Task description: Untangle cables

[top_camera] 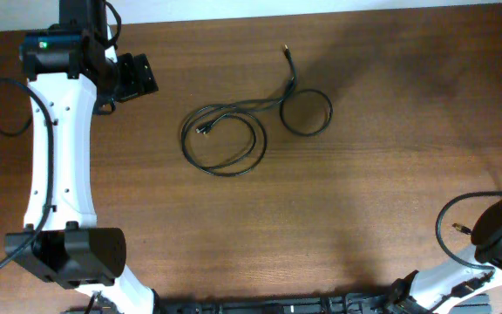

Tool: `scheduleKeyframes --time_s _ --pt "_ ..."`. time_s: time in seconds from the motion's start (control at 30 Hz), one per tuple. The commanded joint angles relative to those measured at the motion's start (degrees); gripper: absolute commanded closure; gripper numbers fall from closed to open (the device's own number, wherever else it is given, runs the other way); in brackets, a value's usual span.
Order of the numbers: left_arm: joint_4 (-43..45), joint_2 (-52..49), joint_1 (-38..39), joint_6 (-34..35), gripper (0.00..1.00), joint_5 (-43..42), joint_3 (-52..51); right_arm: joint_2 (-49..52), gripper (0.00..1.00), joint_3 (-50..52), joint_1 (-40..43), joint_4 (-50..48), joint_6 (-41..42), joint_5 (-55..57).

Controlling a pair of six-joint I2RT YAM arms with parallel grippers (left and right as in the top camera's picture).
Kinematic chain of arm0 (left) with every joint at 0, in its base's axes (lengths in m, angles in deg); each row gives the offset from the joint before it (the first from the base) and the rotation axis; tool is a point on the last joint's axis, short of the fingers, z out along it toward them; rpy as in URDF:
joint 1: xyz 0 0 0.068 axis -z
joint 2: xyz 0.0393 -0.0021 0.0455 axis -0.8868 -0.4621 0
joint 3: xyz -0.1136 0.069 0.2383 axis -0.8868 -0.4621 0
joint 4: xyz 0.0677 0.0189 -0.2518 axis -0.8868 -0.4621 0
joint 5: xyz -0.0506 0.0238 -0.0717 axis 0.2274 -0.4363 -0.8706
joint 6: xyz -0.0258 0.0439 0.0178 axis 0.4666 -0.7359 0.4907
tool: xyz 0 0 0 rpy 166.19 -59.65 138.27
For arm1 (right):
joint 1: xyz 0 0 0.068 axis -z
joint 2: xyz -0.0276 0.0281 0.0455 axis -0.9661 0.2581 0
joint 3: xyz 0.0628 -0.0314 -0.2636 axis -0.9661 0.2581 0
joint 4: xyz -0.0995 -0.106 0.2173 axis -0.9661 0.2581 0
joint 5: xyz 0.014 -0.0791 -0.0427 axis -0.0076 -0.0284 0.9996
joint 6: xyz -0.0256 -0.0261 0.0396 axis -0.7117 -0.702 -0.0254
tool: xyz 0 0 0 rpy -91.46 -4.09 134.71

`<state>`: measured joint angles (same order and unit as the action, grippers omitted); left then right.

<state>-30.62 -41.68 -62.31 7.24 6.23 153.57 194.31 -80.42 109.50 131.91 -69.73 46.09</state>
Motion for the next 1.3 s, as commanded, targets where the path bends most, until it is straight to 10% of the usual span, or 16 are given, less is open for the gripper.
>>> scheduleKeyframes --time_s 0.0,0.17,0.27,1.27 --pt "0.2 1.9 0.1 -0.7 0.05 0.8 0.6 1.8 0.86 -1.0 -0.9 -1.2 -3.4 -12.2" --pt "0.2 1.9 0.1 -0.7 0.04 0.8 0.6 2.7 0.36 -0.9 -2.5 -2.6 -9.6 -22.8" --pt "0.2 1.9 0.1 -0.7 0.04 0.8 0.6 2.7 0.28 -0.9 -4.0 -2.8 -9.6 -24.8" --pt "-2.8 -8.1 0.8 -0.8 0.11 -0.3 -0.5 4.0 0.23 8.7 -50.8 -5.0 -18.5 -32.3"
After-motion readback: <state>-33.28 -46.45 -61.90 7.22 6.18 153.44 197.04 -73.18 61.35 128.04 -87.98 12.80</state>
